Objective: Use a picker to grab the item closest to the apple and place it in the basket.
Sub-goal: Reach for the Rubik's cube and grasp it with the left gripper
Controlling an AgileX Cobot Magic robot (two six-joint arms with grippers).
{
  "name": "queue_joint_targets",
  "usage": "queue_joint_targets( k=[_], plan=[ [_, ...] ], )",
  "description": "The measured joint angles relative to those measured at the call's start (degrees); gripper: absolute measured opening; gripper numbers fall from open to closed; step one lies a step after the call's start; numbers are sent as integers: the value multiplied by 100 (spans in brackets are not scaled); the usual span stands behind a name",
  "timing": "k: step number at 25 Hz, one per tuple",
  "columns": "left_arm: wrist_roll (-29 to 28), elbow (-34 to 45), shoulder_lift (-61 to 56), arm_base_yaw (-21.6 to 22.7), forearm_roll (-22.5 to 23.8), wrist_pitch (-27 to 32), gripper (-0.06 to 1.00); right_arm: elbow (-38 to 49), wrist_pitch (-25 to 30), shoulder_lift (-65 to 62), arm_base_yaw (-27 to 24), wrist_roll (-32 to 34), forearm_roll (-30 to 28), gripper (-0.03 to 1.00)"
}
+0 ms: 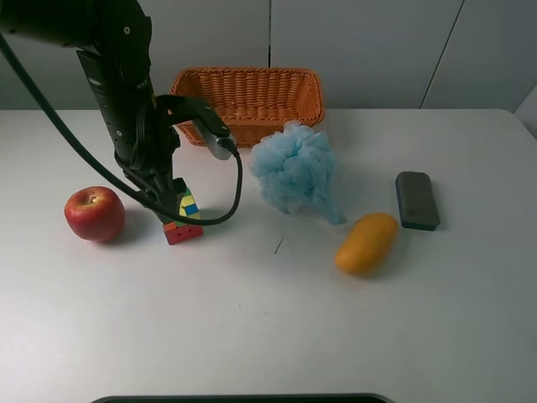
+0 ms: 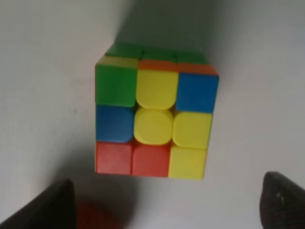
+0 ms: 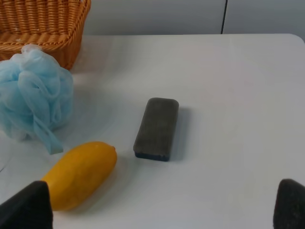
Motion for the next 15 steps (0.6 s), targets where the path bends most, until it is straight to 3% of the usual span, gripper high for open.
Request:
queue_joint_targets(
  k=[15],
  plan=[
    [299,-10,700,0,11,-773,74,0,0,0,0,0,0,70]
  ],
)
